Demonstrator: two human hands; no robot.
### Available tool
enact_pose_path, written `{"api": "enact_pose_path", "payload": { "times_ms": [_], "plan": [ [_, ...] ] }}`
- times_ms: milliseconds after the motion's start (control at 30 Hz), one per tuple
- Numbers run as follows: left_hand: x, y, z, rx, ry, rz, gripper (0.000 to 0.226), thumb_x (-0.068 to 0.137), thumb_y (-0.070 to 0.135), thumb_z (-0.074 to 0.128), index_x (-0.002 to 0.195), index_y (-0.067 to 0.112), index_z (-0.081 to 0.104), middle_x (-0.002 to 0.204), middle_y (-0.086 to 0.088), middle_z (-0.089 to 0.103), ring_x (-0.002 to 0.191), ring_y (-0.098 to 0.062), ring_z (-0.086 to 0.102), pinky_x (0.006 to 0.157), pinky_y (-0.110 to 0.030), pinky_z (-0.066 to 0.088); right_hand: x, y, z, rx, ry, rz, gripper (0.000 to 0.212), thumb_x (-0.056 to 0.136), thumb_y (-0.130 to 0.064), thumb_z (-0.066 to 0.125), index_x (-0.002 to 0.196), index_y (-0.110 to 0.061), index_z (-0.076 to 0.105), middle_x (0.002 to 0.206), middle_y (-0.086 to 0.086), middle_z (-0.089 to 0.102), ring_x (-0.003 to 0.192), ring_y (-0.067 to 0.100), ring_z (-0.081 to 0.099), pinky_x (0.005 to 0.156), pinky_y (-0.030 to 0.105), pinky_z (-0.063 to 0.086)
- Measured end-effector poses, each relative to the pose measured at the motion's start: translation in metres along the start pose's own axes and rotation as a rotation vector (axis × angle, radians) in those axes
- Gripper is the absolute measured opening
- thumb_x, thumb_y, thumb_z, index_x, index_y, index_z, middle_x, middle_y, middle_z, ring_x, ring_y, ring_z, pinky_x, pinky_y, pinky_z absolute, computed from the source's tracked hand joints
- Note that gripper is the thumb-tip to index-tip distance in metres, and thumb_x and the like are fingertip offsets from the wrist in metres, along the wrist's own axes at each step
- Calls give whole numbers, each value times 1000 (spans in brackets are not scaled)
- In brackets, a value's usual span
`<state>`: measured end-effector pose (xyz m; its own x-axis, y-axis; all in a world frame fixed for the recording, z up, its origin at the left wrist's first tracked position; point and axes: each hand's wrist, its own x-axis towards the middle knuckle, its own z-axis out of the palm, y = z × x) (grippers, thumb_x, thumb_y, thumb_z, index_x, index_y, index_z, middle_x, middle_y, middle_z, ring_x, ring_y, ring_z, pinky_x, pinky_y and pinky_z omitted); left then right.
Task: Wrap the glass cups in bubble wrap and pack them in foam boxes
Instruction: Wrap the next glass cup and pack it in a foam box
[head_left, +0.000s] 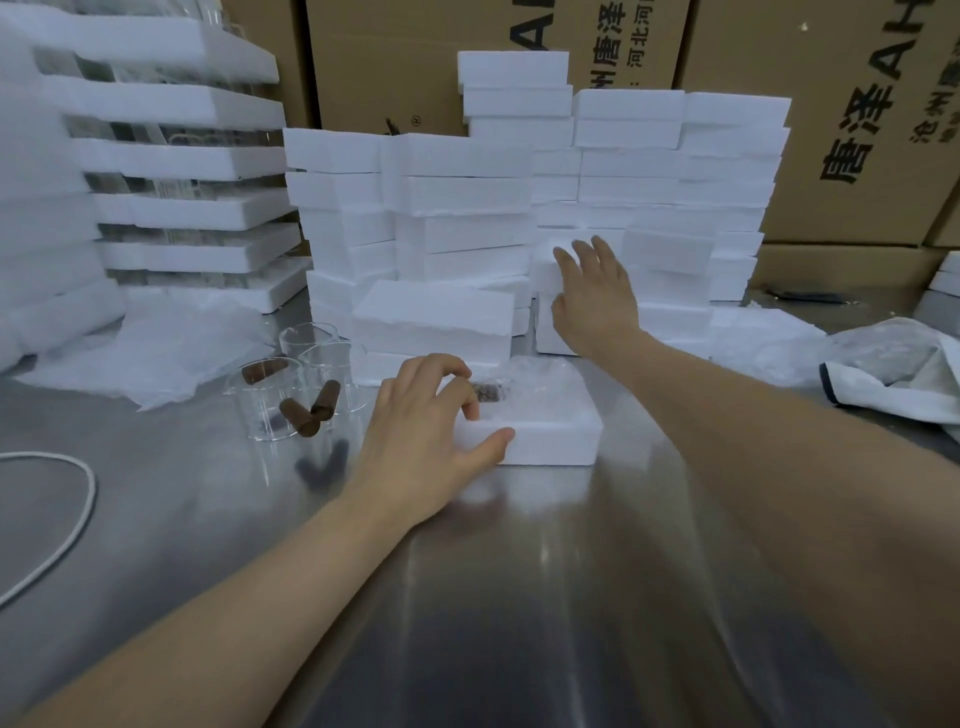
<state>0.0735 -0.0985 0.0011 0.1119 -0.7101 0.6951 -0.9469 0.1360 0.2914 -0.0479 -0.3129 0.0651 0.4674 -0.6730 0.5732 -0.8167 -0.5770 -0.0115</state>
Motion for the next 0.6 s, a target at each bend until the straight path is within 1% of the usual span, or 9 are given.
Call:
{"api": "enact_pose_path", "payload": {
  "times_ms": [33,100,167,267,367,433,500,533,600],
  "plan": [
    [0,0,0,-4,0,1,30,76,48,67,76,23,51,115,6,51,114,-10,37,87,-21,20,10,-4,2,-15,-40,17,62,95,-17,45,151,-10,19,157,11,20,148,28,5,118,39,7],
    [0,0,0,-9,-6,-2,30,77,45,71,77,21,53,115,6,51,114,-10,37,89,-23,24,24,-10,6,-28,-109,51,62,93,-18,49,149,-8,23,148,15,34,143,31,18,119,40,9],
    [-1,0,0,-14,-12,-8,28,77,41,72,78,20,53,115,5,51,114,-10,37,90,-25,28,28,-15,10,-61,-101,49,58,90,-13,51,144,-7,31,135,15,45,134,31,31,118,40,10],
    [-1,0,-2,-28,-7,-32,25,82,41,63,78,18,54,118,5,51,117,-11,36,87,-25,29,22,-17,9,-80,10,-24,58,87,-4,51,142,-9,36,129,13,49,129,30,35,119,37,6],
    [-2,1,-3,-12,26,-65,27,84,38,52,76,14,61,120,3,52,118,-13,39,89,-29,31,1,-18,-7,28,244,-15,59,82,-4,51,140,-11,43,119,12,54,122,29,42,118,37,10],
    [-1,0,-3,-9,50,-92,26,88,30,55,74,10,64,122,-1,53,120,-18,40,94,-34,33,-24,-19,-21,151,436,13,58,79,-7,52,137,-11,48,113,11,56,117,29,46,117,39,14],
    [-1,-1,-2,-47,40,-146,24,90,22,59,71,8,63,126,-2,49,124,-18,37,94,-34,34,-56,-19,-33,364,605,46,54,84,-13,54,138,-11,45,116,10,55,116,25,46,113,38,24],
    [0,-2,-1,-70,24,-166,23,90,21,59,70,9,62,129,-1,47,125,-16,34,92,-32,34,-73,-19,-38,528,647,80,53,89,-18,54,140,-13,41,124,7,53,118,21,44,109,33,30],
    [-1,-2,0,-106,-4,-186,22,90,20,58,70,11,58,131,1,43,126,-12,32,82,-23,31,-105,-17,-46,897,618,131,55,95,-31,53,144,-18,30,139,1,43,125,11,42,99,19,37]
  ]
}}
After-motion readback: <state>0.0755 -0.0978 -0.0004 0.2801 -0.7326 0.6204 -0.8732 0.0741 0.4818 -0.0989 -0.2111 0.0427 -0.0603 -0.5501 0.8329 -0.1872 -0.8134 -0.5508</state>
